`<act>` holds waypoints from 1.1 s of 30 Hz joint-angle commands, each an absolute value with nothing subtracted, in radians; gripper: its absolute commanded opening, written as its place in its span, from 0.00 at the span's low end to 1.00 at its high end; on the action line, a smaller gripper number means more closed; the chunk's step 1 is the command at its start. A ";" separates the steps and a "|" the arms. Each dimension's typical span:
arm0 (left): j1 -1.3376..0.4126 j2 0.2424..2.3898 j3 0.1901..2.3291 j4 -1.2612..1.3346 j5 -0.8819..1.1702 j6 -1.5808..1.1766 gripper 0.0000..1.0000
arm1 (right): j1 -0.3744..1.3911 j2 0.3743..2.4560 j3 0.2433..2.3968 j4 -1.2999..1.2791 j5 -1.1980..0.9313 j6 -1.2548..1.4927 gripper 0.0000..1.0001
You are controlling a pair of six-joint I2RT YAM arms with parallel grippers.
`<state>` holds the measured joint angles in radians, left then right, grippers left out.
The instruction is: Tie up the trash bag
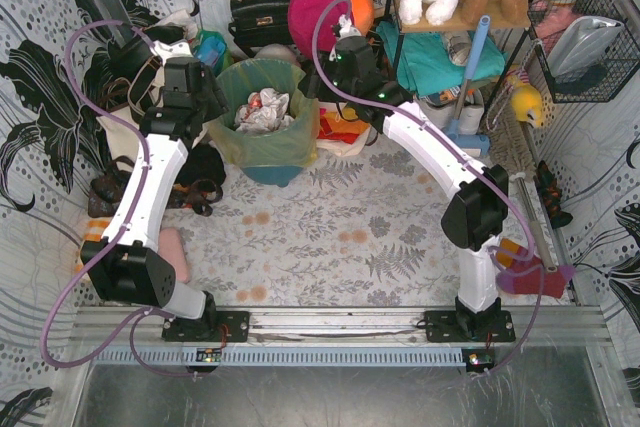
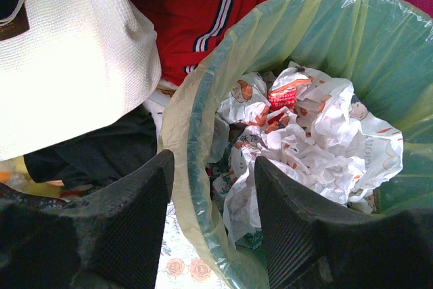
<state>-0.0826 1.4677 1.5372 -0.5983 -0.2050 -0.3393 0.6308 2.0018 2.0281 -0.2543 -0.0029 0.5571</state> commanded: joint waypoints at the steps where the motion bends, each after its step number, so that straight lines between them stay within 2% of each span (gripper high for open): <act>1: -0.069 1.490 1.553 -0.569 -0.207 -0.327 0.58 | 0.637 2.040 2.086 -0.267 0.006 0.566 0.41; 5: -0.064 1.510 1.556 -0.568 -0.154 -0.330 0.54 | 0.637 2.064 2.115 -0.289 0.006 0.562 0.40; 9: -0.064 1.517 1.554 -0.568 -0.146 -0.330 0.37 | 0.637 2.069 2.114 -0.290 0.013 0.559 0.36; 13: -0.064 1.516 1.550 -0.565 -0.148 -0.328 0.31 | 0.637 2.073 2.118 -0.290 0.017 0.558 0.35; 19: -0.064 1.510 1.548 -0.569 -0.146 -0.321 0.18 | 0.638 2.072 2.125 -0.290 0.016 0.559 0.24; 23: -0.064 1.522 1.574 -0.605 -0.110 -0.302 0.02 | 0.645 2.055 2.125 -0.297 0.010 0.552 0.19; 28: -0.068 1.509 1.604 -0.670 -0.030 -0.293 0.00 | 0.656 2.011 2.110 -0.314 0.005 0.550 0.00; 33: -0.123 1.454 1.615 -0.766 0.015 -0.281 0.00 | 0.672 1.926 2.064 -0.376 -0.021 0.557 0.00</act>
<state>-0.0631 1.5150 1.5749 -0.6777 -0.1177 -0.3359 0.6384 2.0407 2.0846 -0.3645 0.0311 0.5613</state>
